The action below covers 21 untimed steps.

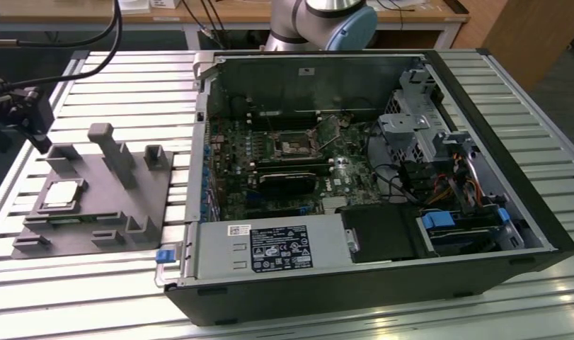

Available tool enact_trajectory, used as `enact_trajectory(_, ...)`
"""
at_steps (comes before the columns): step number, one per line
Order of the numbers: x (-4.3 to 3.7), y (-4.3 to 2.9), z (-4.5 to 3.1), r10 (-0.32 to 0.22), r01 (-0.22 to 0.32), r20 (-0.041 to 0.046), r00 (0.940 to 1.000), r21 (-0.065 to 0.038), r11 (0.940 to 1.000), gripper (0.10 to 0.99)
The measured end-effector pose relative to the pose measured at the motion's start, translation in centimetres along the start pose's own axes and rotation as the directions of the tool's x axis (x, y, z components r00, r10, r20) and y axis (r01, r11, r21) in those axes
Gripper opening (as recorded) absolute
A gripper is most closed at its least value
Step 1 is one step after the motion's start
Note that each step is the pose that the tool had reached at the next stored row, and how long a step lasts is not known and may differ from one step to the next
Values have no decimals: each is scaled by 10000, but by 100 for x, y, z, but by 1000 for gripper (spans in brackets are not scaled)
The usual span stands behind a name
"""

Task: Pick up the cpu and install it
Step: 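Pick up the cpu and move it towards the insertion slot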

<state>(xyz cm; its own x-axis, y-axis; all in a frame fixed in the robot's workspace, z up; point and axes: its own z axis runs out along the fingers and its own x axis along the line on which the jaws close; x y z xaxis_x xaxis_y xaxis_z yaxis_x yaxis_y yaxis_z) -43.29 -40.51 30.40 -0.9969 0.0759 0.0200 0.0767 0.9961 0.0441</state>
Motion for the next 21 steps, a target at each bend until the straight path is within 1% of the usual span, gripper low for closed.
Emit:
enact_trajectory(5, -1, -2, 41, 1, -1, 0, 10000, 0, 10000, 588)
enact_trajectory(11, -3, -8, 149, -42, 42, -1, 10000, 0, 10000, 588)
enact_trajectory(15, -5, -15, 221, -387, 387, -17, 9992, 7, 9993, 588)
enact_trajectory(17, -6, -20, 257, -428, 428, -20, 9991, -1, 9991, 600)
enact_trajectory(18, -6, -22, 274, -430, 430, -21, 9991, -9, 9991, 659)
enact_trajectory(21, -4, -29, 329, -431, 431, -20, 9991, -20, 9991, 659)
